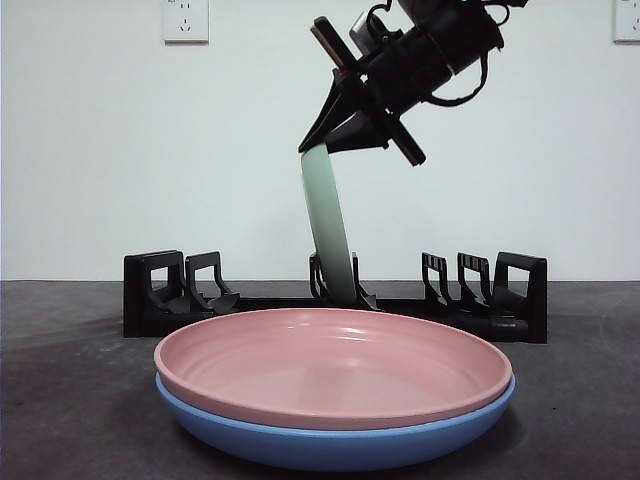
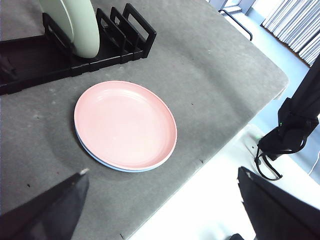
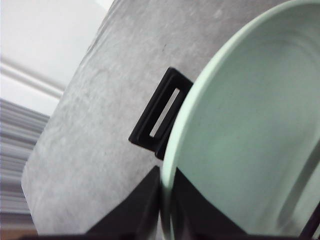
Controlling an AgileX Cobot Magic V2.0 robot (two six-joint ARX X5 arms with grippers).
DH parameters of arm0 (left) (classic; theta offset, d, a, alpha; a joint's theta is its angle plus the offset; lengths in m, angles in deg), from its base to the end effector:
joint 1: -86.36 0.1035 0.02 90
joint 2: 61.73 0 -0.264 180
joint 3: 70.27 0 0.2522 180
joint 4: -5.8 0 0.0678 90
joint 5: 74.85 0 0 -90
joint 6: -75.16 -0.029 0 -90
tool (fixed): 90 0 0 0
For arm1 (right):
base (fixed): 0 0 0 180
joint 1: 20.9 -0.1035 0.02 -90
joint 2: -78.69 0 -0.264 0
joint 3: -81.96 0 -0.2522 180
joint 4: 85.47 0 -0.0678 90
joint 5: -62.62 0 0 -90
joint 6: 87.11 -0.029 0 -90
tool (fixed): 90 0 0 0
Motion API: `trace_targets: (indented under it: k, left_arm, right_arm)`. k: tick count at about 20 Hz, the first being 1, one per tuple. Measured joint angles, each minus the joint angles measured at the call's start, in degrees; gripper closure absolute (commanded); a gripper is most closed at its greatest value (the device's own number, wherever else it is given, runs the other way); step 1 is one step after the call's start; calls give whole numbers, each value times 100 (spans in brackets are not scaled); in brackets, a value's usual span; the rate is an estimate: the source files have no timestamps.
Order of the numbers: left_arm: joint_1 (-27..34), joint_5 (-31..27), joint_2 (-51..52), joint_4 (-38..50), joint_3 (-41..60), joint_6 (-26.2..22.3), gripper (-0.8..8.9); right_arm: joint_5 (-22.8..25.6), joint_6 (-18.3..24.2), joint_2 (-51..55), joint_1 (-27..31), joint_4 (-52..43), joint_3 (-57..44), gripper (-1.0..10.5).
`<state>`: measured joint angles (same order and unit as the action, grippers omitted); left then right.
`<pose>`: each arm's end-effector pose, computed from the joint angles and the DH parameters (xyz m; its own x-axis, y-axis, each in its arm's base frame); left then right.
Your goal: Place the plate
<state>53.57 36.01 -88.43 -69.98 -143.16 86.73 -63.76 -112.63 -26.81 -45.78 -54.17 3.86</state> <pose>0.0291 -0.0310 0.3573 0.4903 -0.7394 -0.4614 0.6675 0.6589 -0.3467 0.3711 0.1910 0.2899 0.3495 0.8159 -0.4606 -0.4803 0.5781 0.6596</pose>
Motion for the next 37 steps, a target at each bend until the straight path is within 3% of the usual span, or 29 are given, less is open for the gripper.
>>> trace_targets:
  k: [6,13,19,24,30,37]
  left_arm:
    - [0,0,0,0,0,-96,349]
    - [0,2,0,7,0,-426,349]
    - [0,0,0,72,0,-573,349]
    - [0,0,0,94,0,-636,349]
    - [0,0,0,92,0,-649,349]
    - [0,0,0,90,0,-649,349]
  right_arm:
    - [-76,-243,437,-72,203,398,940]
    - [2,-87,1440,-306,1005,525,941]
    - [1051,651,1967,-852,2629,525,940]
    - [1792,1123,2194,-1657,3585,525,940]
    - [3003,1362,2253,-2656,4540,525,940]
    - [4223,1381,2253,-3790,4723,525,940]
